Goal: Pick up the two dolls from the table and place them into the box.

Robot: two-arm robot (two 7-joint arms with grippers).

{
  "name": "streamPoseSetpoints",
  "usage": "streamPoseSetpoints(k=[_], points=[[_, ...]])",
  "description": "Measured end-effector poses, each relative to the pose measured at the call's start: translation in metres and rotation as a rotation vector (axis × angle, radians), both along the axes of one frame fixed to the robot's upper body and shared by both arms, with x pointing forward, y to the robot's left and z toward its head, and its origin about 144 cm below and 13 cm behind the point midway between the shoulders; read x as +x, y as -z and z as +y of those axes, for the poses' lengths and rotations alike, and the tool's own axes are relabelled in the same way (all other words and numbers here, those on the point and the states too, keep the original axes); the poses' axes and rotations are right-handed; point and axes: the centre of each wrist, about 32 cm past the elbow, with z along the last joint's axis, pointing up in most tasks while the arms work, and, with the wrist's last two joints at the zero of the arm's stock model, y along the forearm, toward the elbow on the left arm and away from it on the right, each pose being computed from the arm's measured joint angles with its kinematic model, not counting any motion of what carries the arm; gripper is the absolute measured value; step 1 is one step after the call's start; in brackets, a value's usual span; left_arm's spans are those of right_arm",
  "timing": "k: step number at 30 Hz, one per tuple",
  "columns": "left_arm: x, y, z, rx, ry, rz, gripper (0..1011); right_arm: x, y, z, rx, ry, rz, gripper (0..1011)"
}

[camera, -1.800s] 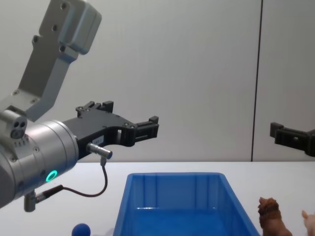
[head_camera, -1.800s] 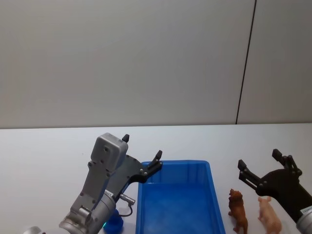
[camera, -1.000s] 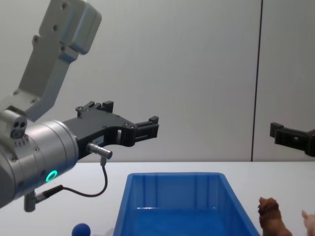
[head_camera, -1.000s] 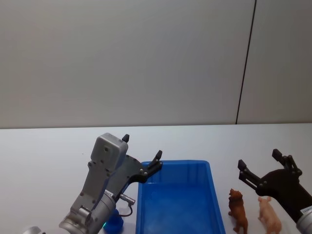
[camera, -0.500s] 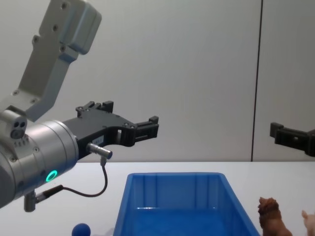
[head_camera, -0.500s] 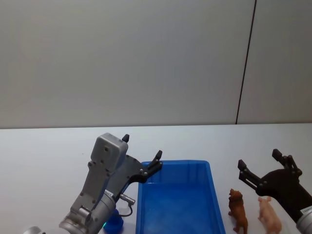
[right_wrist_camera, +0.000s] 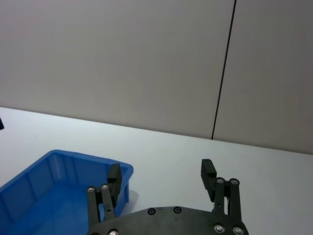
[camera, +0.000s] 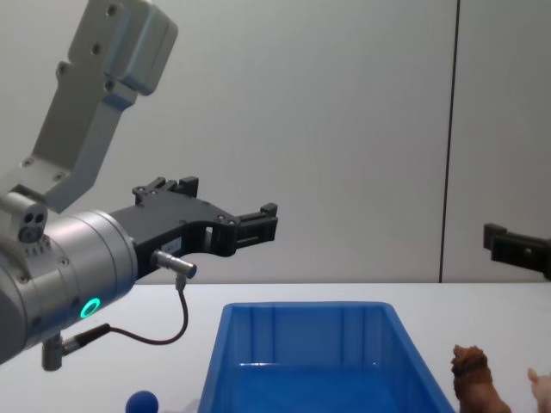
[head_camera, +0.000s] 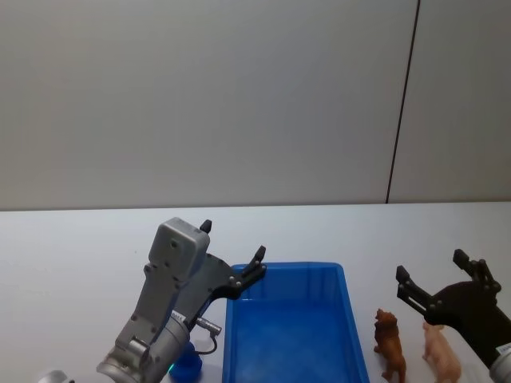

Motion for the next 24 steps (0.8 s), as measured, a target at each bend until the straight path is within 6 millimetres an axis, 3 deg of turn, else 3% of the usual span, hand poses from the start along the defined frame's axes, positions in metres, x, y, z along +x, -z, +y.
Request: streamPoseSetpoints(k=[16,24], points=[[0.0,0.0,0.0,0.0,0.0,0.0,1001,-0.007,0.002,0.0,-0.045,0.044,0.114,1001],[0.0,0.0,0.0,0.0,0.0,0.0,1001,-0.01,0.013,0.0,-0.069,0.059,0.188,1001]])
